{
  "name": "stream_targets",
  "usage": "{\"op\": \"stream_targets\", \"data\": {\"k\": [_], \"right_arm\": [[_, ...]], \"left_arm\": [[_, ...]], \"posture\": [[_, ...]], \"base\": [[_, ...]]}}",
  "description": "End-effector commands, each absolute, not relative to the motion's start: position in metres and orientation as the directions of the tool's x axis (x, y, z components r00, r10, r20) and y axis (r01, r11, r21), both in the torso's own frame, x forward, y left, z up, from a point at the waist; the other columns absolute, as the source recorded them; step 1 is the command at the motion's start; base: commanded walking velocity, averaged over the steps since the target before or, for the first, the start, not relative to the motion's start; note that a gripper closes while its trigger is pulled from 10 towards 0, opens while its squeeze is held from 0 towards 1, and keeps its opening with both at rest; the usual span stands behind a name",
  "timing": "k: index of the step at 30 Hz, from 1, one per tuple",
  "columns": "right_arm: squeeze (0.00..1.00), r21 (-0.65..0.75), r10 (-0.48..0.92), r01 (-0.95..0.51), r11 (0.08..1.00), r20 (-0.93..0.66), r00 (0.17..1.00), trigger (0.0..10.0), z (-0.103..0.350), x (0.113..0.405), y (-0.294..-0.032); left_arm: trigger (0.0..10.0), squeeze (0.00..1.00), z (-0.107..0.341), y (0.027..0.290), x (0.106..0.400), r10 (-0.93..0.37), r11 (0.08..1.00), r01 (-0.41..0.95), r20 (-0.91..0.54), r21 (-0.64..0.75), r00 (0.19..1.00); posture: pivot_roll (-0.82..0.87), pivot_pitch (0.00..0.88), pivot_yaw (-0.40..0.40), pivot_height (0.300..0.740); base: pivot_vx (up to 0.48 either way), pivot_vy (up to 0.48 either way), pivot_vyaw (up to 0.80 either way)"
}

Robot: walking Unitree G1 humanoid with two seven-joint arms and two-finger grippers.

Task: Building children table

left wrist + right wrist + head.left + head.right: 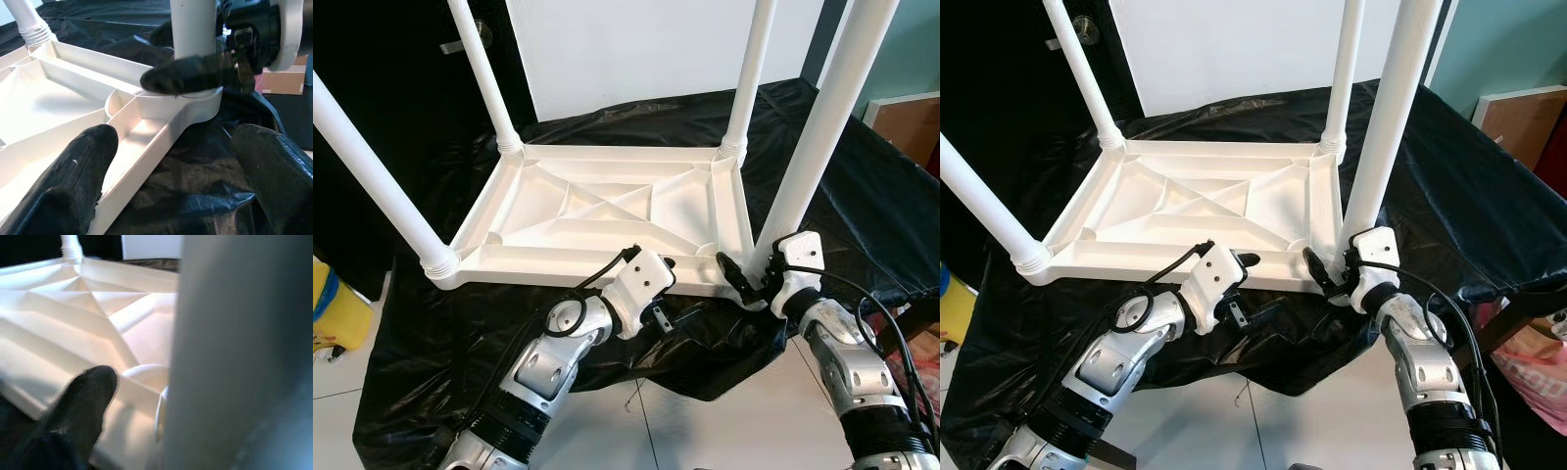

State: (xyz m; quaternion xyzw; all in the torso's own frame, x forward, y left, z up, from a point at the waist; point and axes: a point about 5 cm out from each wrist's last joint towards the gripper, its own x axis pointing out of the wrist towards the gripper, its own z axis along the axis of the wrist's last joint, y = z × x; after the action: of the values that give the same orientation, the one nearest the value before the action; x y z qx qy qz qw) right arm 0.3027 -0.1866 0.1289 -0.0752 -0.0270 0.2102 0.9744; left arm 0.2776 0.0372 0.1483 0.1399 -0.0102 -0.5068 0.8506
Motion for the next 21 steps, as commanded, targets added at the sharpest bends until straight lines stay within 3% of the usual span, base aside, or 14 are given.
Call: {"op": "stream_targets", "data": {"k": [1, 11, 12, 21], "right_arm": [[0.0, -0.162, 0.468, -0.463, 0.871, -0.006, 0.883, 0.0, 0.1252, 0.3047, -0.1816], [0.0, -0.154, 0.489, -0.487, 0.86, -0.031, 0.872, 0.0, 0.12, 0.305, -0.1833], [0.0, -0.151, 0.476, -0.475, 0.867, -0.036, 0.879, 10.0, 0.1189, 0.306, -0.1851], [0.0, -0.125, 0.399, -0.401, 0.908, -0.042, 0.916, 10.0, 0.1163, 0.3097, -0.1842]], "left_arm": [[10.0, 0.0, 0.1472, 0.0394, 0.2766, -0.857, 0.46, 0.855, -0.131, 0.24, 0.498], [10.0, 0.0, 0.148, 0.0405, 0.2749, -0.856, 0.464, 0.854, -0.129, 0.236, 0.501], [10.0, 0.0, 0.1482, 0.0408, 0.275, -0.856, 0.464, 0.854, -0.13, 0.236, 0.501], [10.0, 0.0, 0.1493, 0.0403, 0.2764, -0.858, 0.459, 0.856, -0.131, 0.238, 0.497]], "posture": [[-0.17, 0.054, 0.007, 0.74], [-0.16, 0.06, 0.005, 0.74], [-0.17, 0.06, 0.008, 0.74], [-0.17, 0.061, 0.016, 0.74]], "base": [[0.0, 0.0, 0.0], [0.0, 0.0, 0.0], [0.0, 0.0, 0.0], [0.0, 0.0, 0.0]]}}
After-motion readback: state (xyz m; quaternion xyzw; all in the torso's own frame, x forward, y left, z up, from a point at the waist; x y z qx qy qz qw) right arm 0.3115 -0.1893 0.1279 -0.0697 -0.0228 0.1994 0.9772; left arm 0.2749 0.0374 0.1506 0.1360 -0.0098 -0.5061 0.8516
